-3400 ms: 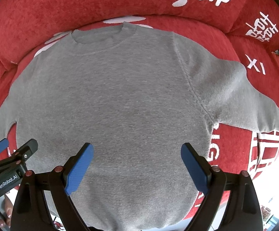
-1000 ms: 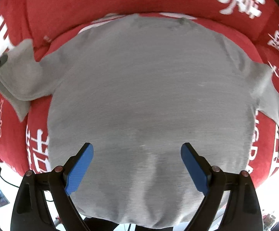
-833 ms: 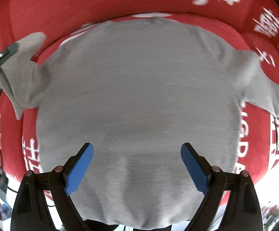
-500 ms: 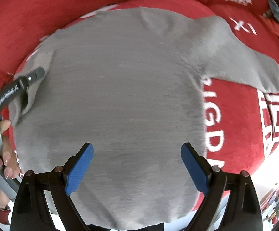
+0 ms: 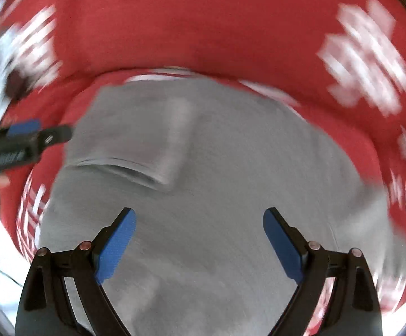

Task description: Fold small clothes

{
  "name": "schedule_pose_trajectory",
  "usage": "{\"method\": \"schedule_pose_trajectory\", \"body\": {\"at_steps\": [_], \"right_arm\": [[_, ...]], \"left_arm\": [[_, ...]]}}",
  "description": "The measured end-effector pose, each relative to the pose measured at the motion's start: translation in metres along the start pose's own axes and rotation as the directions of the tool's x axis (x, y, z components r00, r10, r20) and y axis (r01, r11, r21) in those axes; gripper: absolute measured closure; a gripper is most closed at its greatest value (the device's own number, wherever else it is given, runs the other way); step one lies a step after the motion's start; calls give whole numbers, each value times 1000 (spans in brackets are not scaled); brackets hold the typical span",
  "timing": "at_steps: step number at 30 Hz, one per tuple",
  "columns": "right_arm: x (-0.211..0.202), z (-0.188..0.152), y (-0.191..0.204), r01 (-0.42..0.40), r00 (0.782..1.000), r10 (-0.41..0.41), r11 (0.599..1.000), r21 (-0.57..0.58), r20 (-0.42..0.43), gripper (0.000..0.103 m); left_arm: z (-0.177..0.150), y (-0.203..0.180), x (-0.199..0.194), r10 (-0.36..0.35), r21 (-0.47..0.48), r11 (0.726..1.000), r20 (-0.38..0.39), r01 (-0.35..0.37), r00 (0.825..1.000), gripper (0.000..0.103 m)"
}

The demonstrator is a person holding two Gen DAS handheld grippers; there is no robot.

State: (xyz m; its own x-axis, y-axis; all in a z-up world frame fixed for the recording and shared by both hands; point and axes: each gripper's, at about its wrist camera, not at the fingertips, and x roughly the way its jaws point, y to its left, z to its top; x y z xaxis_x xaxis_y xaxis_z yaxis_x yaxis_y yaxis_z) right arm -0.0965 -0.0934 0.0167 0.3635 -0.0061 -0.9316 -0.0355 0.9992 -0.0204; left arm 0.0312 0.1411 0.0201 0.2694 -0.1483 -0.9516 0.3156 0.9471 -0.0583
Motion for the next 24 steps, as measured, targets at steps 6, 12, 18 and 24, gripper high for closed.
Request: {"method": "schedule_pose_trajectory", "body": {"at_steps": [6,12,18,24], "right_arm": [[45,43,91,89,994,-61,932,-351,90,26],[80,67,110,81,997,-67,925,-371,50,99],[32,74,8,-98,985,73,983,158,155,100],[15,-5,-131,-180,980,59,682,709,192,100]], "left_arm": [[-7,56,13,61,-88,994,-29,-63,998,15],[-9,62,29,41,-75,996,-62,-46,997,15],[9,43,30,-5,-55,999,-48,2,999,15],[29,14,45,-1,14,1000,-52,1,999,15]]}}
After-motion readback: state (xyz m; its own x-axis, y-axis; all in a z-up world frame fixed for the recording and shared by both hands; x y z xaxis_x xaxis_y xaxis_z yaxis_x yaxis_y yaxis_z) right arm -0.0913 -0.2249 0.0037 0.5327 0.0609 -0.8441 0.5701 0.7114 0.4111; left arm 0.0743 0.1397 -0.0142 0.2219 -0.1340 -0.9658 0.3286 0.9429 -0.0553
